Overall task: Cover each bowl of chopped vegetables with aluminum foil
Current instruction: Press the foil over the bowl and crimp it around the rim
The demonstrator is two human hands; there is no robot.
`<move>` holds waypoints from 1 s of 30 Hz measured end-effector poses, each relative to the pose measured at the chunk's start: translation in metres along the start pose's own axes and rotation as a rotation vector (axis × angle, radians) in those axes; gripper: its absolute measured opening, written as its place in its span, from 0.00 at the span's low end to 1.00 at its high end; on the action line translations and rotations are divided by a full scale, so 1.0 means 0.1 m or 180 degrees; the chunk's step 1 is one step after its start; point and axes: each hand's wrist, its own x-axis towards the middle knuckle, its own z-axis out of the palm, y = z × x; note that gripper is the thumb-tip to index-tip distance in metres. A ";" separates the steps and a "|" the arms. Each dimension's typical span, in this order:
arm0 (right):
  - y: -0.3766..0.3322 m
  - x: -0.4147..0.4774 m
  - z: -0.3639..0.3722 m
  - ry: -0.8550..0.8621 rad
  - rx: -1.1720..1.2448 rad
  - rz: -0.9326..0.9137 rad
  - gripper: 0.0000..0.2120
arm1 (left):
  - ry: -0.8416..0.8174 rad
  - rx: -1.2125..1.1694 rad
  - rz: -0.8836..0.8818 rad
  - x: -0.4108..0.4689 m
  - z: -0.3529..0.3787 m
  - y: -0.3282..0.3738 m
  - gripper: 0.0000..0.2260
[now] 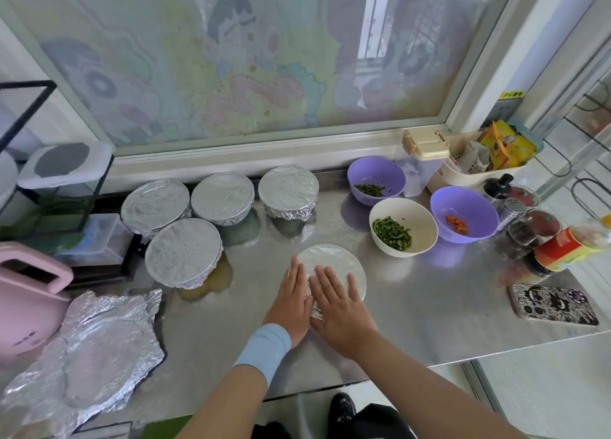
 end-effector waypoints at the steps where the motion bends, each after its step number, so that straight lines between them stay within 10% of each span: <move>1: 0.00 0.00 0.01 0.0007 -0.0033 -0.0011 0.34 | 0.0025 -0.0121 -0.0023 0.00 0.05 0.00 0.28; 11: 0.31 0.07 -0.27 0.0118 0.0574 0.0201 0.43 | 0.0794 -0.1957 -0.1212 0.03 0.11 0.23 0.34; 18: 0.43 0.08 -0.15 -0.0083 0.0953 0.0427 0.45 | 0.1178 -0.2986 -0.1744 0.30 0.08 0.34 0.18; 25: 0.31 0.00 -0.20 -0.0175 0.1016 0.0533 0.43 | 0.0662 -0.2858 -0.1662 0.58 -0.14 0.17 0.18; 30: 0.36 0.11 -0.23 0.0027 0.0347 -0.0046 0.42 | 0.1457 -0.2910 -0.2159 0.45 -0.09 0.25 0.19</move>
